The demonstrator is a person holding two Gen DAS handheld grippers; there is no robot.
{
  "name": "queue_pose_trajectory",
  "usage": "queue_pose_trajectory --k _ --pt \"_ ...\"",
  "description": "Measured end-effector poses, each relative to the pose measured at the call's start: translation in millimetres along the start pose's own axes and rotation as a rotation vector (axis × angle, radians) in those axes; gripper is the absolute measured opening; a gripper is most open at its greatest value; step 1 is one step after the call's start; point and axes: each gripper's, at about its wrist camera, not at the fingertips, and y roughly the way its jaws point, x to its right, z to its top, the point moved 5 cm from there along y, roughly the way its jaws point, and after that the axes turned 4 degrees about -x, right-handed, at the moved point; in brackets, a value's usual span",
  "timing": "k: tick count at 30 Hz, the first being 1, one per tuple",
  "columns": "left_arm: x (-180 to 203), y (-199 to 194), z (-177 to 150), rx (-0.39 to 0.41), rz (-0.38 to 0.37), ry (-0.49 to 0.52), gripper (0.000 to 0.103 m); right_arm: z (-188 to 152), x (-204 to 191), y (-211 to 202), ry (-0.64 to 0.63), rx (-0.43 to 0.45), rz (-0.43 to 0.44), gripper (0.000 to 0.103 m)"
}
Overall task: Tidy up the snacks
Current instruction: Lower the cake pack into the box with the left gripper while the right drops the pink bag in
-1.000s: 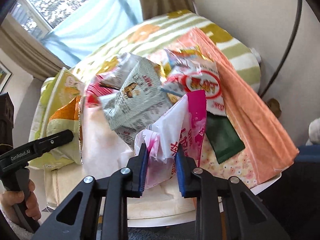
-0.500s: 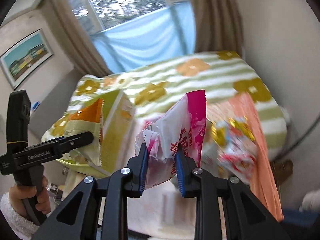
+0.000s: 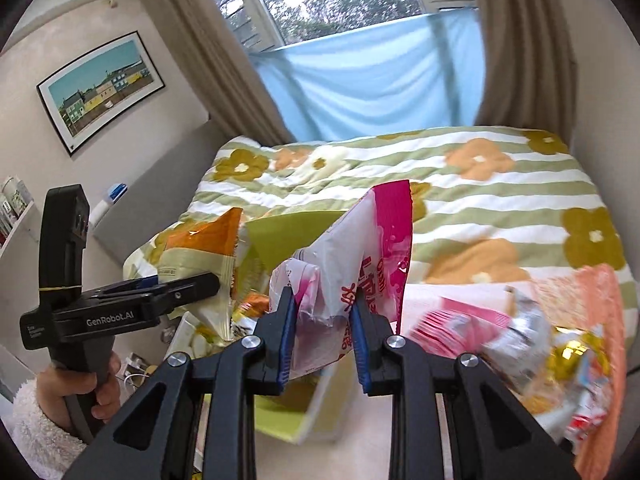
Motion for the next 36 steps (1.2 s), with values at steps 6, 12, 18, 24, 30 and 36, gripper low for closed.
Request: queue_pose_trajectory --k 6,12,18,24,30,36 --pt "-46 33 10 -0.053 -0.01 0.001 0.088 14 -32 52 0.004 -0.05 0.009 0.024" --pt "-69 53 7 -0.085 -0.014 0.032 0.102 16 -44 80 0.026 -0.083 -0.039 0.024" --pt "-78 52 -15 -0.105 -0.033 -0.002 0.102 12 -51 88 0.032 -0.112 -0.079 0.024" --pt "-76 37 -36 -0.092 -0.022 -0.042 0.102 13 -53 99 0.007 -0.135 -0.068 0.024" --pt "-75 25 -46 -0.075 -0.002 -0.059 0.102 20 -51 109 -0.017 -0.151 -0.075 0.024" --pt "-77 16 -51 -0.046 0.013 -0.055 0.102 22 -50 122 -0.045 -0.21 -0.107 0.043"
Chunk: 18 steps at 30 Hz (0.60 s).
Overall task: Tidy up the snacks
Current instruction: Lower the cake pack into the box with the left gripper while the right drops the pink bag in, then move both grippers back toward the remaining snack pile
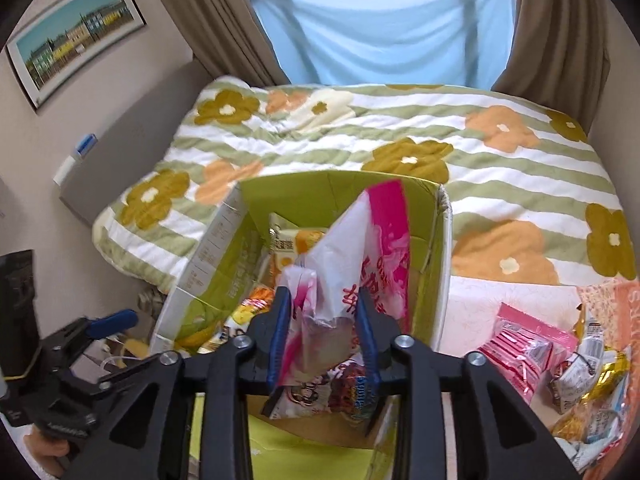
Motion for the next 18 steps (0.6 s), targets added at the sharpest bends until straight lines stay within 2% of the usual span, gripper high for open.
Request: queue_pose_trajectory --k 2,3,4,11,18 --pt "-2 -2 -3 -0.007 -0.002 -0.007 0.102 -2 -2 0 -0.015 0.011 -0.016 0.083" --pt "-3 -4 -6 -0.006 -0.008 -0.008 0.102 -4 -3 -1 -0.014 0.013 -0.019 0.09" --pt "-5 -4 -8 -0.005 -0.008 -0.008 0.102 -7 -3 -3 -0.01 0.018 -0.024 0.092" --pt "-12 -1 -30 -0.032 -0.015 -0.009 0.102 -32 -2 -11 0.028 0.034 -0.044 0.092" --pt "-10 -7 -35 -0.024 -0.002 0.03 0.102 -44 -4 -29 0.061 0.064 -0.053 0.092"
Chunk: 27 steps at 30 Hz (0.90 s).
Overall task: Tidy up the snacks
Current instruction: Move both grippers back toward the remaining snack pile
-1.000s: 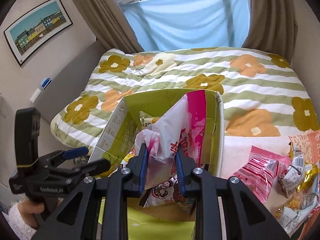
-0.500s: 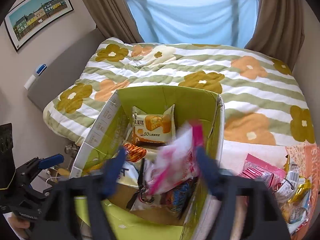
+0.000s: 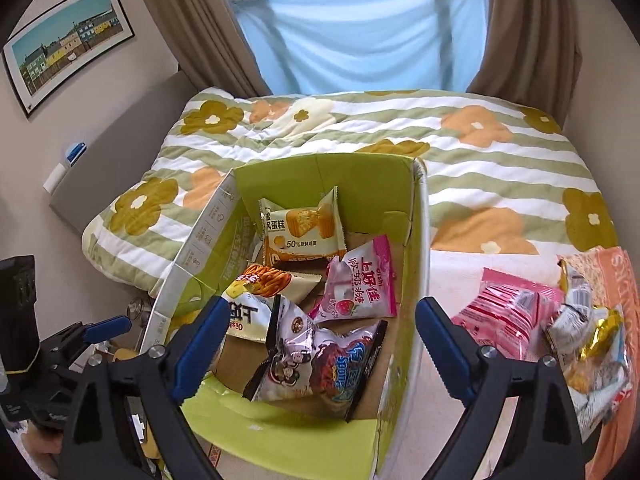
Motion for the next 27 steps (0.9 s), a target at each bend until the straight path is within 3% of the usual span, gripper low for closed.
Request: queue_pose_trajectory --k 10,12,13,20,27 --pt "23 -2 -6 0.006 -0.029 0.041 0.102 -21 4 -26 0.026 0.05 -0.027 0.092" --pt "36 -2 -6 0.011 -0.029 0.061 0.102 -25 10 -32 0.035 0.066 -0.032 0.096" --pt "43 -3 -6 0.014 -0.026 0.07 0.102 -28 14 -36 0.042 0.078 -0.031 0.103" --pt "105 -3 -5 0.043 -0.033 0.096 0.102 -37 51 -63 0.055 0.119 -0.005 0.103" --pt "200 9 -16 0.034 -0.089 0.132 0.102 -49 120 -114 0.049 0.117 -0.034 0.103"
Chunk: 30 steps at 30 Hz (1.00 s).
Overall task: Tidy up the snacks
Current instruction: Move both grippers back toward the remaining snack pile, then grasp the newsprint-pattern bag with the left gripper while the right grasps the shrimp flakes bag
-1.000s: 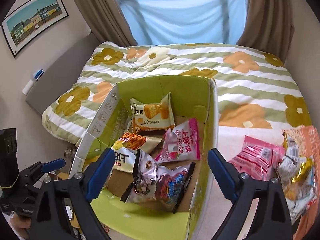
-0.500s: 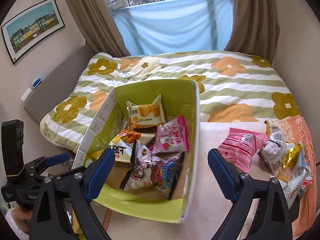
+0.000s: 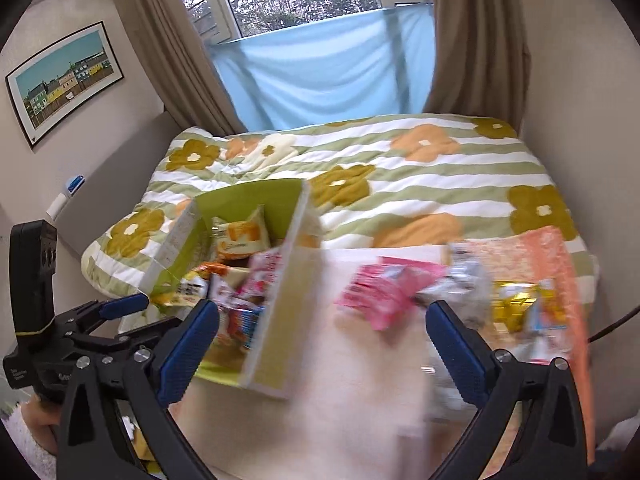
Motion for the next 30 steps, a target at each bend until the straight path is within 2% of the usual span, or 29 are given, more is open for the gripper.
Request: queue_pose_trajectory --k 6,10,14,22,24,30 --pt "71 32 -11 -0.036 -0.047 0.017 0.102 -10 77 -39 0.022 0.003 -0.064 0.103" --pt "105 54 -21 -0.059 -0.081 -0.006 0.102 -18 124 -51 0.089 -0.005 -0.061 0.103" --pt "134 86 -33 -0.088 -0.116 -0.032 0.102 -21 157 -53 0.083 -0.022 -0.058 0.103" --pt "159 146 -42 -0.167 -0.142 -0.017 0.102 -41 205 -26 0.137 -0.096 -0.057 0.103" --pt "162 164 -44 -0.208 -0.131 -0.005 0.102 -48 216 -16 0.165 -0.116 -0.091 0.103" --pt "173 198 -50 -0.269 -0.155 0.044 0.102 -59 231 6 0.222 -0.141 -0.11 0.103"
